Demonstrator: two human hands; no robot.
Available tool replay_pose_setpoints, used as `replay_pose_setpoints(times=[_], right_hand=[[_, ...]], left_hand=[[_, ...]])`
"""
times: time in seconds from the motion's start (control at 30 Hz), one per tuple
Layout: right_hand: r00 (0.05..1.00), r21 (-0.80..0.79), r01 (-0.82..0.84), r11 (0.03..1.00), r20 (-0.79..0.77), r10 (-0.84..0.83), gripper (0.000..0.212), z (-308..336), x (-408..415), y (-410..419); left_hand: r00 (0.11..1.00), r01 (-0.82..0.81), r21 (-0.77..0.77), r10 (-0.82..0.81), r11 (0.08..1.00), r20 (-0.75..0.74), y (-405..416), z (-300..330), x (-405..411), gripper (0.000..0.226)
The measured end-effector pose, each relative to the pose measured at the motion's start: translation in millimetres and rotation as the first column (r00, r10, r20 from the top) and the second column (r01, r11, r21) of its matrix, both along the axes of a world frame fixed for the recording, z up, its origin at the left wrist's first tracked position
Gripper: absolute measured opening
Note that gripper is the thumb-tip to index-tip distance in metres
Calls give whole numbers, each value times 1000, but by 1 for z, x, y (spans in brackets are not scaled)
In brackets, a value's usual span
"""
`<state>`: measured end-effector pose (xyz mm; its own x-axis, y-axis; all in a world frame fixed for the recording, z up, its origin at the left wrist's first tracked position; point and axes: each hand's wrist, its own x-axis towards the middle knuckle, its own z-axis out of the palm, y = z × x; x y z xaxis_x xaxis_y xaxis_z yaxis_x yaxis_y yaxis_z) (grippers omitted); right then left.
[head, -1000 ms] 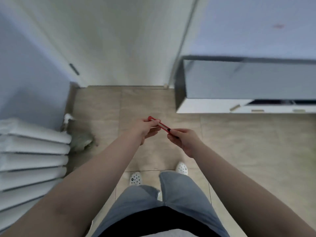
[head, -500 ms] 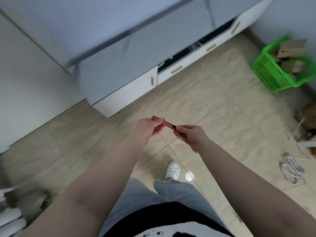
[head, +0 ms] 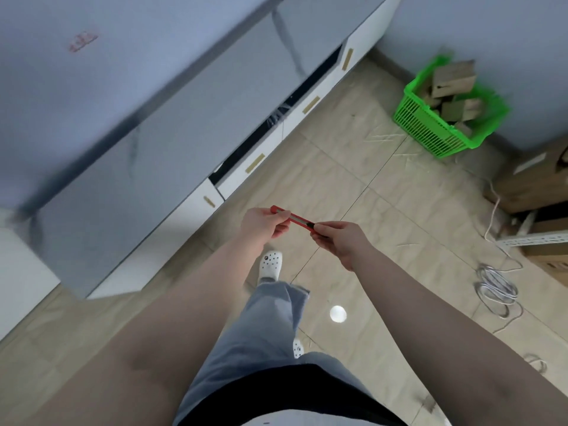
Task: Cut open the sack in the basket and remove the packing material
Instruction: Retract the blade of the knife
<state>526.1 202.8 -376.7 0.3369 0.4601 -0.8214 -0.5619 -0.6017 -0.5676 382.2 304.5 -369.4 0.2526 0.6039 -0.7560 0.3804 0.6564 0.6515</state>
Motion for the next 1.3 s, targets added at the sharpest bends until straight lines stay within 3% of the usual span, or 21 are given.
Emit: replay_pose_setpoints(times=[0.57, 0.83, 1.03, 1.3], right_hand=[[993, 36, 82, 996, 86, -85, 9, 1, 255, 214], [991, -15, -86, 996, 104, 87, 8, -3, 395, 316], [963, -130, -184, 974, 174, 205, 4, -10, 470, 401], [954, -188, -198, 962, 187, 233, 15, -37, 539, 526]], left_hand=[[990, 136, -15, -135, 991, 26, 231, -3, 265, 8], [999, 52, -35, -52, 998, -13, 325, -14, 395, 17], [999, 31, -35, -32, 999, -22, 403, -25, 467, 11], [997, 70, -68, -71, 995, -16, 527, -56, 545, 15]])
